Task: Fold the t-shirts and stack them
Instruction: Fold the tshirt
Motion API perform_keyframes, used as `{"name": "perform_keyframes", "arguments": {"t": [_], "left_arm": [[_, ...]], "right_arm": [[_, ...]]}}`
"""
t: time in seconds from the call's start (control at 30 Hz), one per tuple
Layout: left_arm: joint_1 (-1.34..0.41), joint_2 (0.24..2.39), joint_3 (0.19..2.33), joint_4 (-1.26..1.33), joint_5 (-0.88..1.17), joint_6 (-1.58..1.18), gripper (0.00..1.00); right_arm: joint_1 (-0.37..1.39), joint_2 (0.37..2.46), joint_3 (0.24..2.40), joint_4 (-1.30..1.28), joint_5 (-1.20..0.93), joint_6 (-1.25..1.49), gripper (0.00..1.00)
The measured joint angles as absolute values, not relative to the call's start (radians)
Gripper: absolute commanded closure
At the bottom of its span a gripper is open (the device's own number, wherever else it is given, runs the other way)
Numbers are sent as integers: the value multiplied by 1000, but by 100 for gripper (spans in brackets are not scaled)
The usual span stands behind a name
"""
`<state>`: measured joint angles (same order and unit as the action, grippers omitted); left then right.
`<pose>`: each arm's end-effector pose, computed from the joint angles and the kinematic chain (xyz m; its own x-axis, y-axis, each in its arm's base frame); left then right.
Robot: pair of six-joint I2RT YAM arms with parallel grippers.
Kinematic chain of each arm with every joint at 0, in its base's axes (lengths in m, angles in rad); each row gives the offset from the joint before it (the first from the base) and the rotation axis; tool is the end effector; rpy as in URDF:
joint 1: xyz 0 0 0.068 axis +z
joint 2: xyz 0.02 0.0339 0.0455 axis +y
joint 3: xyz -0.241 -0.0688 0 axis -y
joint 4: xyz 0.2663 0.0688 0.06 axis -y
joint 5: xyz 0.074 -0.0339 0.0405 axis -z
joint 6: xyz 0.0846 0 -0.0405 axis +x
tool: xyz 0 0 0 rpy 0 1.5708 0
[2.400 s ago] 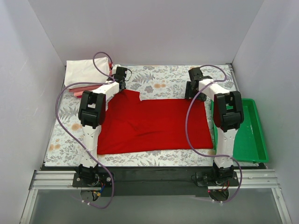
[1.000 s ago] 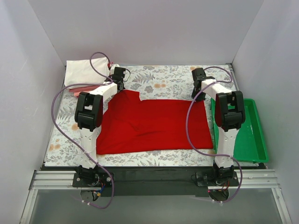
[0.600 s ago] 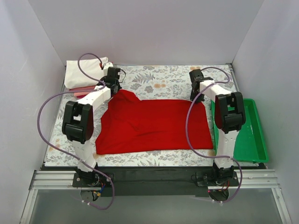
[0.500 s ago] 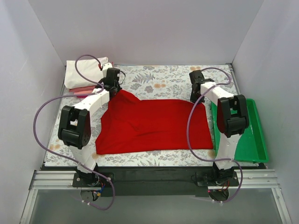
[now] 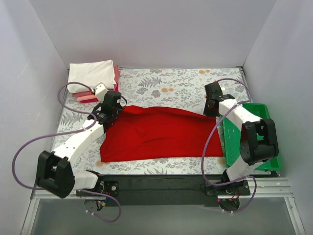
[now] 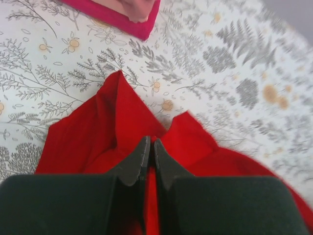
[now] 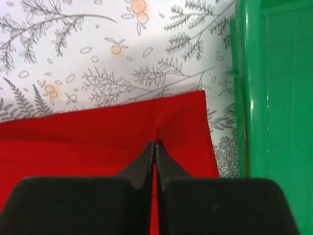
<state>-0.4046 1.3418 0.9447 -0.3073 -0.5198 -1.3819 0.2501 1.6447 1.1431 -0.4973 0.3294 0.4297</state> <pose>0.3350 -0.0977 0.2051 -0.1056 -0.8821 -0.4590 -0.5859 0.4282 -0.6880 0.3784 0.0684 0.1489 -0.7676 0.2108 -0.6053 0.2807 0.9595 -0.0218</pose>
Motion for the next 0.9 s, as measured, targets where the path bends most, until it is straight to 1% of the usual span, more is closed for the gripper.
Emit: {"name": "perform_keyframes", "arguments": {"t": [0.13, 0.23, 0.53, 0.7, 0.9], "left_arm": [[-416, 1174, 890, -368, -558, -1530, 100], [-426, 1092, 846, -426, -575, -1634, 100], [-441, 994, 763, -646, -633, -1872, 100], [-443, 918, 686, -691, -627, -1938, 100], [-447, 879, 607, -725, -609, -1974, 100]], "right_arm": [[250, 1595, 1082, -488, 313, 429, 99], [250, 1558, 1059, -484, 311, 426, 99], [250, 1480, 994, -468, 311, 415, 99], [250, 1459, 982, -467, 310, 412, 99], [250, 1455, 951, -459, 306, 411, 99]]}}
